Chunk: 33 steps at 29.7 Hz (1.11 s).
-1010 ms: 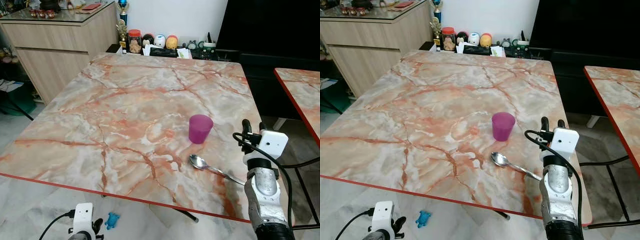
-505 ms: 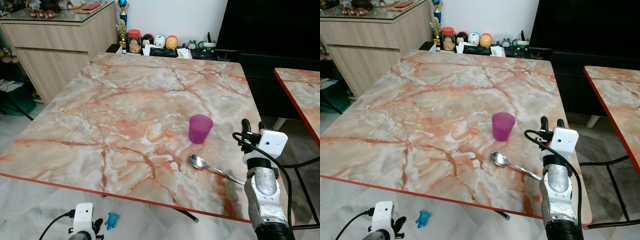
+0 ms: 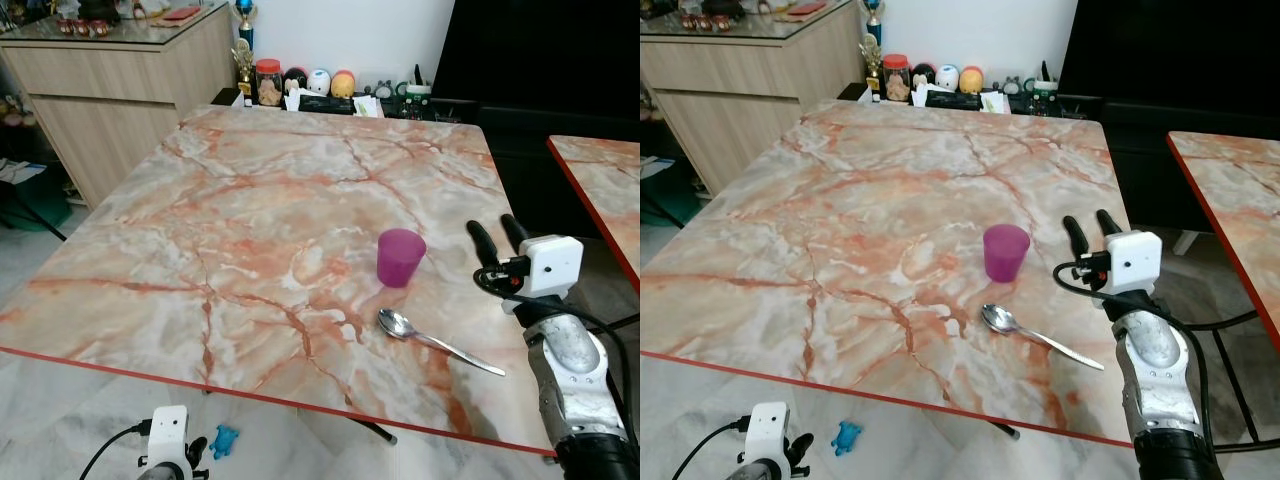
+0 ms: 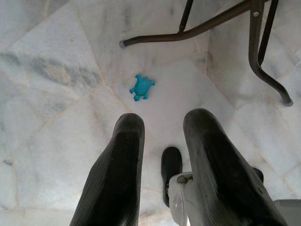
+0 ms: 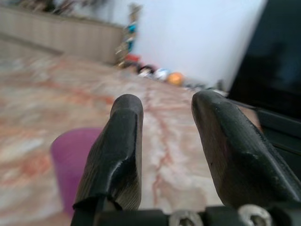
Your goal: Setting the table
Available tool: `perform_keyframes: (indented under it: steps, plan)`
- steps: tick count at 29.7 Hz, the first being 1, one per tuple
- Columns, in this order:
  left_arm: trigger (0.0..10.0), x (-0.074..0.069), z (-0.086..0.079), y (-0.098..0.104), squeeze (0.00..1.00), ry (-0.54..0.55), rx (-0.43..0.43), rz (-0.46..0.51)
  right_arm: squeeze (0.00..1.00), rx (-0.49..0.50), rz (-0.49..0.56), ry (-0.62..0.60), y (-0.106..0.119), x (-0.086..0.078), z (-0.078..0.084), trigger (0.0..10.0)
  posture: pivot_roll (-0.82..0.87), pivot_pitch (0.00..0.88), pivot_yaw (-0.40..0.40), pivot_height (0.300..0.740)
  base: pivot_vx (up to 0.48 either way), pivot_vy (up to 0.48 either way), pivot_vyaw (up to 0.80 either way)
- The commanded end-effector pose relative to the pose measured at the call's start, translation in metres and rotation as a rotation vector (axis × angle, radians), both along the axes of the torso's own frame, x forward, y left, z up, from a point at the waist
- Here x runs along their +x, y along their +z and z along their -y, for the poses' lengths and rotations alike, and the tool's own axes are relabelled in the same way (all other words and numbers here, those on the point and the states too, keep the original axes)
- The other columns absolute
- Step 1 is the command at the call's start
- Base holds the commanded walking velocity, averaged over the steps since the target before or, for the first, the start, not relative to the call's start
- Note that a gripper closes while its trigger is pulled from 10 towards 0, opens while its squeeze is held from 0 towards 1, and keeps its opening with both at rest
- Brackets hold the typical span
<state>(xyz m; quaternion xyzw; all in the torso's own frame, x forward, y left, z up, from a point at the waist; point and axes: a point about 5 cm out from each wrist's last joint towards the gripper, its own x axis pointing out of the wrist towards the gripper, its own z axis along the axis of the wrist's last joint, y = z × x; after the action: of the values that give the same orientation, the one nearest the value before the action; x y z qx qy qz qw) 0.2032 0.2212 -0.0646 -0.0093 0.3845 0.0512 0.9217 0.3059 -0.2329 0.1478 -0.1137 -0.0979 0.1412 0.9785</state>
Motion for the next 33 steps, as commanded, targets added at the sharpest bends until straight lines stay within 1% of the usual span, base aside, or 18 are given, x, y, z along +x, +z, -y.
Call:
perform_keyframes:
  steps: [1,4,5,7,8,9,11,14,16,20,23,26,33]
  plan:
    - [10.0,-0.003,-0.001,-0.002,0.00,0.013,-0.004,-0.021,0.00,-0.007,-0.013,0.061,0.005,-0.002,0.000,10.0,0.11,0.000,-0.022,0.740,0.000,0.000,0.00]
    - [10.0,-0.002,-0.001,-0.002,0.00,0.014,-0.004,-0.020,0.00,-0.052,-0.123,0.201,-0.003,-0.011,-0.004,10.0,0.11,0.000,-0.020,0.740,0.000,0.000,0.00]
    - [10.0,-0.002,-0.002,-0.002,0.00,0.015,-0.005,-0.020,0.00,-0.117,-0.214,0.316,-0.014,-0.021,-0.010,10.0,0.11,0.000,-0.020,0.740,0.000,0.000,0.00]
    - [10.0,-0.002,-0.002,-0.002,0.00,0.015,-0.005,-0.020,0.00,-0.159,-0.281,0.394,-0.021,-0.029,-0.013,10.0,0.10,0.000,-0.020,0.740,0.000,0.000,0.00]
    - [10.0,-0.002,-0.002,-0.002,0.00,0.015,-0.005,-0.019,0.00,-0.167,-0.301,0.413,-0.024,-0.032,-0.014,10.0,0.10,0.000,-0.020,0.740,0.000,0.000,0.00]
    - [10.0,-0.002,-0.002,-0.001,0.00,0.016,-0.006,-0.018,0.00,-0.146,-0.328,0.421,-0.026,-0.034,-0.013,10.0,0.10,0.000,-0.019,0.740,0.000,0.000,0.00]
    - [10.0,-0.002,-0.002,-0.001,0.00,0.017,-0.006,-0.018,0.00,-0.129,-0.346,0.421,-0.028,-0.035,-0.013,10.0,0.10,0.000,-0.018,0.740,0.000,0.000,0.00]
    - [10.0,-0.002,-0.002,-0.001,0.00,0.017,-0.007,-0.016,0.00,-0.136,-0.403,0.485,-0.036,-0.042,-0.018,10.0,0.10,0.000,-0.015,0.740,0.000,0.000,0.00]
    - [10.0,-0.001,-0.002,-0.001,0.00,0.018,-0.007,-0.015,0.00,-0.141,-0.414,0.493,-0.039,-0.043,-0.019,10.0,0.11,0.000,-0.015,0.740,0.000,0.000,0.00]
    - [10.0,-0.001,-0.003,0.000,0.00,0.026,-0.011,-0.010,0.00,-0.123,-0.445,0.465,-0.042,-0.040,-0.018,10.0,0.11,0.000,-0.015,0.740,0.000,0.000,0.00]
    - [10.0,0.000,-0.003,0.000,0.00,0.028,-0.022,-0.002,0.00,-0.126,-0.481,0.499,-0.044,-0.042,-0.021,10.0,0.11,0.000,-0.016,0.740,0.000,0.000,0.00]
    - [10.0,-0.001,-0.003,0.000,0.00,0.022,-0.019,-0.008,0.00,-0.120,-0.482,0.519,-0.044,-0.044,-0.023,10.0,0.11,0.000,-0.016,0.740,0.000,0.000,0.00]
    - [10.0,-0.002,-0.002,-0.001,0.00,0.025,-0.027,-0.013,0.00,-0.117,-0.496,0.525,-0.045,-0.044,-0.024,10.0,0.11,0.000,-0.017,0.740,0.000,0.000,0.00]
